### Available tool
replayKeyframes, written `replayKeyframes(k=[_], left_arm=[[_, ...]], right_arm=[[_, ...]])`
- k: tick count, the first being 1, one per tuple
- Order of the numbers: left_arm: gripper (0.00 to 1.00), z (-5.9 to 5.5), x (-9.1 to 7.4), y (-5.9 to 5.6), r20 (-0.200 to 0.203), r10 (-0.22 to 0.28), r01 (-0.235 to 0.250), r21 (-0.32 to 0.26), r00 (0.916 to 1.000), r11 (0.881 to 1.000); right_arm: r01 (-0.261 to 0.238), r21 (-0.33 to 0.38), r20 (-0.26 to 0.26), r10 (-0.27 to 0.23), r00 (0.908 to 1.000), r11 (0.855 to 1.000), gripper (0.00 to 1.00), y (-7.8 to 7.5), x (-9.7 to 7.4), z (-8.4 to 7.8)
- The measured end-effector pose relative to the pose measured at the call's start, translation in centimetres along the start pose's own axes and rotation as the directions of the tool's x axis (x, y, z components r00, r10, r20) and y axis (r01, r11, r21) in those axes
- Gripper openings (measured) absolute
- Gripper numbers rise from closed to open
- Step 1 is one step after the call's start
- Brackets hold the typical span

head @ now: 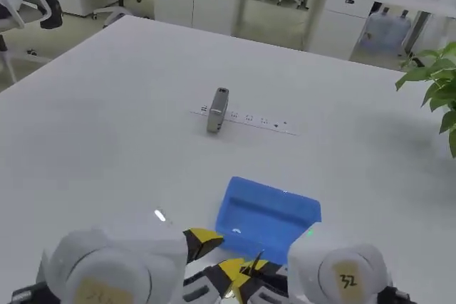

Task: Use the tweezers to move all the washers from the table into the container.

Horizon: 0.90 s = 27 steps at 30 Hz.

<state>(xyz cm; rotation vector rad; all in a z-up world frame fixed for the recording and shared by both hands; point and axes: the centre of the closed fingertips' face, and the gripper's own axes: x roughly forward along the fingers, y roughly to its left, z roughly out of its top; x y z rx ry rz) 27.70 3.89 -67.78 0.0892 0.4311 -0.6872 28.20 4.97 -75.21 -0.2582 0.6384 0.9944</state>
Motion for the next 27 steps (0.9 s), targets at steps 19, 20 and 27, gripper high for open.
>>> replayKeyframes(k=[19,20,27], left_arm=[[0.0,0.9,0.4,-1.6,-0.033,-0.219,0.221,0.18,0.9753,0.959],[0.0,1.1,0.2,-1.7,-0.036,-0.246,0.249,0.187,0.9685,0.95],[0.0,1.5,-0.7,-1.7,-0.143,-0.413,0.437,0.302,0.8996,0.847]], right_arm=[[-0.021,-0.068,0.044,0.024,0.9988,0.997,0.05,0.4,-0.2,1.3],[-0.038,-0.08,0.05,0.042,0.9979,0.996,0.05,0.6,-0.3,1.6],[-0.105,-0.207,0.03,0.114,0.9931,0.973,0.08,1.0,-0.5,2.4]])
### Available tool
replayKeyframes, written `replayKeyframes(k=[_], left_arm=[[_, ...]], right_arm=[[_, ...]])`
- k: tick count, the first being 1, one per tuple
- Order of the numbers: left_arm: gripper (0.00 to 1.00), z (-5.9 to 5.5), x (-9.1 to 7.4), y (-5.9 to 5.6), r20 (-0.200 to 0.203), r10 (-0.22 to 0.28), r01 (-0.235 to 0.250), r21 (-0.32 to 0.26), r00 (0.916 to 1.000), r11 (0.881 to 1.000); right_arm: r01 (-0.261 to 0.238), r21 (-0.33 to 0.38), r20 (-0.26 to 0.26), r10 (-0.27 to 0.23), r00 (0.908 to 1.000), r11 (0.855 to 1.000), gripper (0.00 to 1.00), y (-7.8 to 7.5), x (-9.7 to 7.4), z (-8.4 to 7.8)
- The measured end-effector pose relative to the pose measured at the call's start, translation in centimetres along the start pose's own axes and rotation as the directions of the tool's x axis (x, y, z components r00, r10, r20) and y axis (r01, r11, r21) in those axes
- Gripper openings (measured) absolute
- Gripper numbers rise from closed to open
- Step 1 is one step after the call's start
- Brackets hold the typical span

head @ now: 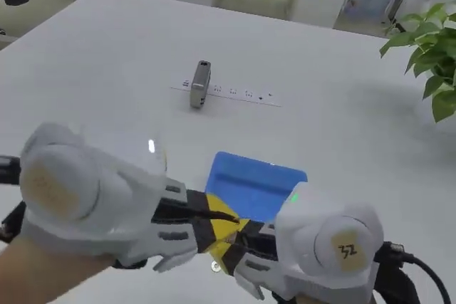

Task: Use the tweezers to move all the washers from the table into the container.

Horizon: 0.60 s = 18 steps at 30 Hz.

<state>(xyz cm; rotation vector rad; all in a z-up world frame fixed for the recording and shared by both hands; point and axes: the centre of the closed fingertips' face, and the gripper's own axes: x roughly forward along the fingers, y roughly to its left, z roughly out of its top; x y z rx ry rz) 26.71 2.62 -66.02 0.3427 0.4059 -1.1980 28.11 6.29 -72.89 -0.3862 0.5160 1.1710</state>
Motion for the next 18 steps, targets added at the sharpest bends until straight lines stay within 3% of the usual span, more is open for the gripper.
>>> replayKeyframes(k=[4,7,18], left_arm=[[0.0,-0.05,0.11,-0.16,-0.065,-0.051,0.055,0.071,0.9966,0.996],[0.0,0.28,0.37,-0.31,-0.076,-0.054,0.062,0.106,0.9956,0.992],[0.0,-0.24,0.4,-0.25,-0.104,-0.058,0.069,0.112,0.9929,0.991]], right_arm=[[-0.023,-0.04,-0.015,0.023,0.9996,0.999,0.08,0.16,-0.11,-0.21],[-0.038,-0.066,-0.023,0.036,0.9991,0.997,0.07,0.2,-0.23,-0.3],[-0.055,-0.088,-0.025,0.053,0.9983,0.995,0.06,0.35,-0.82,-0.3]])
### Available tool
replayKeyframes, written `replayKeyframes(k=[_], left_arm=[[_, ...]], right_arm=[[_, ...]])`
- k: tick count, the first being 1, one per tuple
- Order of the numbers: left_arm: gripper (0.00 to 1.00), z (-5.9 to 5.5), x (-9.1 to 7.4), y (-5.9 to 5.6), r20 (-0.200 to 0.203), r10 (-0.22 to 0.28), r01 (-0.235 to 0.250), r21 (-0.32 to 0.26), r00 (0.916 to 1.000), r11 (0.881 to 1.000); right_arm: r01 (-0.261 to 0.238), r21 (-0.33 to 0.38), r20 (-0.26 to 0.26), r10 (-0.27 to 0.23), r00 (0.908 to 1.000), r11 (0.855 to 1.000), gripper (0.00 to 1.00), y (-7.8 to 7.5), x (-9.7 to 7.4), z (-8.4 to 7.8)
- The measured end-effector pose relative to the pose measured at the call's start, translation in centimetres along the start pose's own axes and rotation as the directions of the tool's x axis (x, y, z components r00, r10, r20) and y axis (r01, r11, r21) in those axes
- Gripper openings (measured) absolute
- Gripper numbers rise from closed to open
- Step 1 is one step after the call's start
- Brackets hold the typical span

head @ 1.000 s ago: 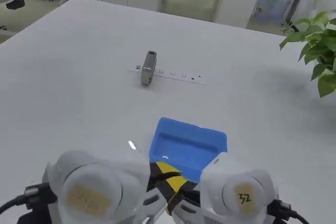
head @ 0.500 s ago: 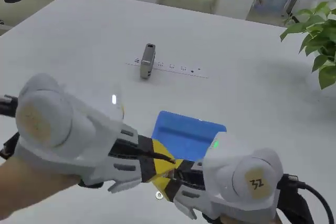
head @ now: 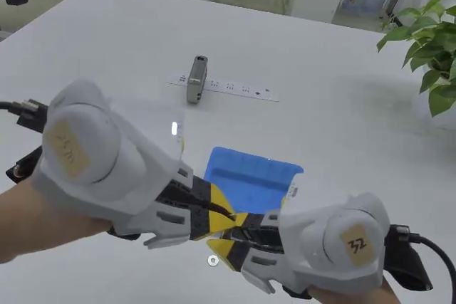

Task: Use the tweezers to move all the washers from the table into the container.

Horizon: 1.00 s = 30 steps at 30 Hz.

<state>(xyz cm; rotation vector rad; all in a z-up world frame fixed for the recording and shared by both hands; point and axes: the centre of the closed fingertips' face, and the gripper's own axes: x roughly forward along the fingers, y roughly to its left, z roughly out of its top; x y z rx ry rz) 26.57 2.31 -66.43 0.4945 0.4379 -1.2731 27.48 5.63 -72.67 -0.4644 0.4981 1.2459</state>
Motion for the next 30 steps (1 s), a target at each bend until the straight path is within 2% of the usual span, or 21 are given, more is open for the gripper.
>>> replayKeyframes(k=[6,12,14,15,16,17,18,20,21,22,23,24,25,26,27,29,30], left_arm=[[0.0,-0.5,0.0,-0.2,-0.026,-0.009,0.01,0.015,0.9996,1.0],[0.0,-0.6,0.2,-0.3,-0.028,0.002,-0.002,-0.002,0.9996,1.0],[0.0,-0.6,0.3,0.0,-0.012,0.043,-0.043,-0.034,0.999,0.998],[0.0,-0.5,0.3,-0.1,0.014,0.06,-0.059,-0.07,0.9981,0.996],[0.0,-0.6,0.3,0.0,0.02,0.077,-0.074,-0.092,0.9969,0.993],[0.03,-0.8,0.2,0.1,0.025,0.104,-0.1,-0.143,0.9943,0.985],[0.08,-0.9,0.1,-0.2,0.027,0.098,-0.092,-0.168,0.9949,0.981],[0.2,-1.1,-0.2,0.2,0.043,0.153,-0.139,-0.232,0.9873,0.963],[0.26,-0.9,-0.5,0.3,0.075,0.197,-0.171,-0.267,0.9775,0.948],[0.29,-1.0,-0.8,0.1,0.079,0.21,-0.178,-0.301,0.9745,0.937],[0.32,-1.2,-1.2,0.3,0.078,0.249,-0.208,-0.345,0.9654,0.915],[0.34,-1.3,-1.8,0.3,0.099,0.296,-0.239,-0.378,0.95,0.894],[0.36,-1.6,-2.1,0.0,0.1,0.314,-0.25,-0.406,0.944,0.879],[0.37,-2.4,-2.7,-0.2,0.073,0.359,-0.292,-0.442,0.9307,0.848],[0.39,-2.7,-3.0,-0.4,0.068,0.384,-0.315,-0.453,0.9207,0.834],[0.51,-4.2,-3.8,-0.7,0.013,0.464,-0.403,-0.473,0.886,0.784],[0.57,-4.6,-4.0,-0.7,0.003,0.494,-0.433,-0.476,0.8695,0.765]], right_arm=[[-0.008,-0.039,-0.023,0.007,0.9997,0.999,0.06,0.4,0.2,-0.4],[-0.014,-0.027,-0.026,0.013,0.9996,1.0,0.05,0.5,0.2,-0.6],[-0.007,-0.018,-0.025,0.007,0.9997,1.0,0.04,0.4,0.3,-0.7],[-0.005,-0.008,-0.022,0.005,0.9997,1.0,0.04,0.4,0.2,-0.7],[-0.006,-0.002,-0.02,0.006,0.9998,1.0,0.04,0.4,0.2,-0.7],[-0.003,0.005,-0.019,0.003,0.9998,1.0,0.04,0.3,0.2,-0.8],[0.001,0.01,-0.018,-0.001,0.9998,1.0,0.04,0.3,0.2,-0.8],[0.008,0.02,-0.017,-0.008,0.9998,1.0,0.04,0.3,0.2,-1.0],[0.014,0.03,-0.016,-0.013,0.9998,0.999,0.04,0.2,0.2,-1.1],[0.019,0.037,-0.014,-0.018,0.9997,0.999,0.04,0.1,0.2,-1.1],[0.026,0.046,-0.012,-0.025,0.9996,0.999,0.04,0.0,0.3,-1.2],[0.034,0.061,-0.009,-0.034,0.9994,0.998,0.04,-0.2,0.3,-1.3],[0.041,0.072,-0.006,-0.041,0.9991,0.997,0.04,-0.3,0.4,-1.4],[0.047,0.089,-0.001,-0.047,0.9989,0.995,0.04,-0.5,0.5,-1.6],[0.055,0.108,0.001,-0.055,0.9985,0.993,0.04,-0.6,0.6,-1.7],[0.064,0.157,0.016,-0.067,0.9976,0.985,0.05,-0.9,0.8,-1.8],[0.067,0.173,0.013,-0.071,0.9974,0.983,0.05,-1.1,0.9,-2.2]])
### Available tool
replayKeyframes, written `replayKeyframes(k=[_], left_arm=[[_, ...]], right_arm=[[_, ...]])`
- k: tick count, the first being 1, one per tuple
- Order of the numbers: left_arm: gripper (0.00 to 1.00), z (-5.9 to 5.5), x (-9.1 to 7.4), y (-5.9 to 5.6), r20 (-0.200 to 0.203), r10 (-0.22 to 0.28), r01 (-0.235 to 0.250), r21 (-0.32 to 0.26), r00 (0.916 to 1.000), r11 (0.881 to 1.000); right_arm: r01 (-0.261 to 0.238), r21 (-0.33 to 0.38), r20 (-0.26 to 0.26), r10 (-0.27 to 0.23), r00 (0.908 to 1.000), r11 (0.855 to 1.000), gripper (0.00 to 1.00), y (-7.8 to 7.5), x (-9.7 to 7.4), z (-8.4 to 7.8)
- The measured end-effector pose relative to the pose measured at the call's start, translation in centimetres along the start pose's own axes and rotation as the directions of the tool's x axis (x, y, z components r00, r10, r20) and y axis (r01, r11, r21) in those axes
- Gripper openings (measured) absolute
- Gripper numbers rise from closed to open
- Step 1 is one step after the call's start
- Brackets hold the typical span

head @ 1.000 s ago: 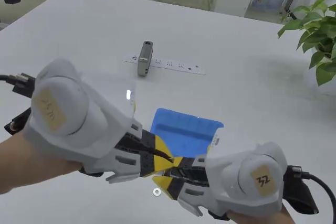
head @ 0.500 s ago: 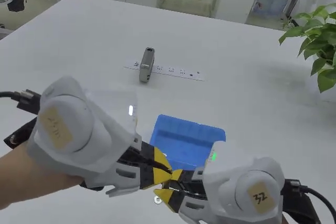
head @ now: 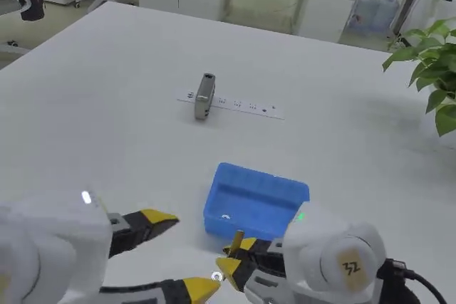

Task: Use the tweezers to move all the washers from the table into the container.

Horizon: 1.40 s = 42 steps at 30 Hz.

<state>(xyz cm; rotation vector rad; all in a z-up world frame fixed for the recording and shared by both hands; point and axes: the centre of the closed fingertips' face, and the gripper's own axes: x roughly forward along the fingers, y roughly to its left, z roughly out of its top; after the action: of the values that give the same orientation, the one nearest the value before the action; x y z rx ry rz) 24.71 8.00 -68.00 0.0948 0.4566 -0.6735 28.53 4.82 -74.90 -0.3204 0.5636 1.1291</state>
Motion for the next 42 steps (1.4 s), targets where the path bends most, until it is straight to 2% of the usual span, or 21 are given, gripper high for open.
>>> replayKeyframes(k=[1,2,3,4,5,6,7,8,10,12,14,18,20,22,26,29,34,42], left_arm=[[0.6,-0.8,-0.4,0.2,-0.014,0.037,-0.038,-0.021,0.9992,0.999],[0.59,-1.1,-0.7,0.5,-0.013,0.067,-0.067,-0.04,0.9977,0.997],[0.6,-1.1,-1.0,0.9,0.014,0.11,-0.109,-0.064,0.9939,0.992],[0.65,-1.0,-1.1,1.1,0.039,0.134,-0.131,-0.073,0.9902,0.989],[0.69,-1.0,-1.4,1.5,0.069,0.17,-0.164,-0.09,0.983,0.982],[0.73,-1.1,-1.5,1.6,0.072,0.183,-0.176,-0.093,0.9804,0.98],[0.74,-1.4,-1.5,1.3,0.053,0.176,-0.171,-0.092,0.983,0.981],[0.76,-1.7,-1.5,1.4,0.036,0.191,-0.187,-0.103,0.9809,0.977],[0.82,-1.8,-1.5,1.3,0.04,0.209,-0.204,-0.101,0.9771,0.974],[0.88,-2.1,-1.4,1.5,0.034,0.251,-0.248,-0.078,0.9674,0.966],[0.92,-2.9,-1.2,1.8,0.006,0.279,-0.279,-0.059,0.9602,0.959],[0.92,-3.2,-0.7,2.2,0.023,0.285,-0.282,-0.102,0.9581,0.954],[0.94,-3.2,-0.7,2.3,0.024,0.291,-0.287,-0.1,0.9564,0.953],[0.96,-3.0,-0.5,2.3,0.046,0.294,-0.289,-0.094,0.9547,0.953],[0.97,-3.4,-0.4,2.1,0.025,0.291,-0.289,-0.072,0.9563,0.955],[0.97,-3.6,-0.4,2.3,0.015,0.299,-0.298,-0.056,0.954,0.953],[0.95,-4.1,-0.3,2.2,-0.011,0.292,-0.292,-0.054,0.9564,0.955],[0.95,-4.2,-0.2,2.1,-0.02,0.294,-0.294,-0.033,0.9557,0.955]], right_arm=[[0.002,0.006,-0.001,-0.002,1.0,1.0,0.05,-0.1,0.1,-0.2],[0.007,0.021,-0.004,-0.007,1.0,1.0,0.05,-0.3,0.2,-0.5],[0.006,0.032,-0.006,-0.006,1.0,0.999,0.05,-0.4,0.3,-0.6],[0.005,0.047,-0.001,-0.005,1.0,0.999,0.05,-0.4,0.3,-0.6],[0.011,0.063,0.014,-0.012,0.9998,0.998,0.05,-0.6,0.2,-0.4],[0.012,0.068,0.018,-0.014,0.9997,0.998,0.05,-0.7,0.1,-0.3],[0.01,0.085,0.018,-0.012,0.9998,0.996,0.05,-0.8,0.2,-0.4],[0.008,0.098,0.022,-0.01,0.9997,0.995,0.05,-0.9,0.3,-0.5],[0.005,0.115,0.029,-0.009,0.9995,0.993,0.05,-1.0,0.4,-0.5],[0.002,0.114,0.031,-0.006,0.9995,0.993,0.05,-0.9,0.8,-0.5],[0.008,0.093,0.031,-0.011,0.9995,0.996,0.05,-0.9,1.1,-0.6],[0.003,0.102,0.024,-0.005,0.9997,0.995,0.05,-0.8,1.6,-0.9],[0.007,0.093,0.022,-0.009,0.9997,0.996,0.05,-0.8,1.7,-0.9],[0.009,0.089,0.017,-0.011,0.9998,0.996,0.05,-0.9,1.9,-1.1],[0.001,0.085,0.014,-0.002,0.9999,0.996,0.05,-1.0,2.2,-1.3],[0.01,0.057,0.005,-0.01,0.9999,0.998,0.05,-0.9,2.4,-1.7],[0.001,0.069,0.002,-0.001,1.0,0.998,0.05,-0.7,2.9,-2.0],[0.009,0.049,-0.002,-0.009,1.0,0.999,0.05,-0.8,2.7,-2.0]])
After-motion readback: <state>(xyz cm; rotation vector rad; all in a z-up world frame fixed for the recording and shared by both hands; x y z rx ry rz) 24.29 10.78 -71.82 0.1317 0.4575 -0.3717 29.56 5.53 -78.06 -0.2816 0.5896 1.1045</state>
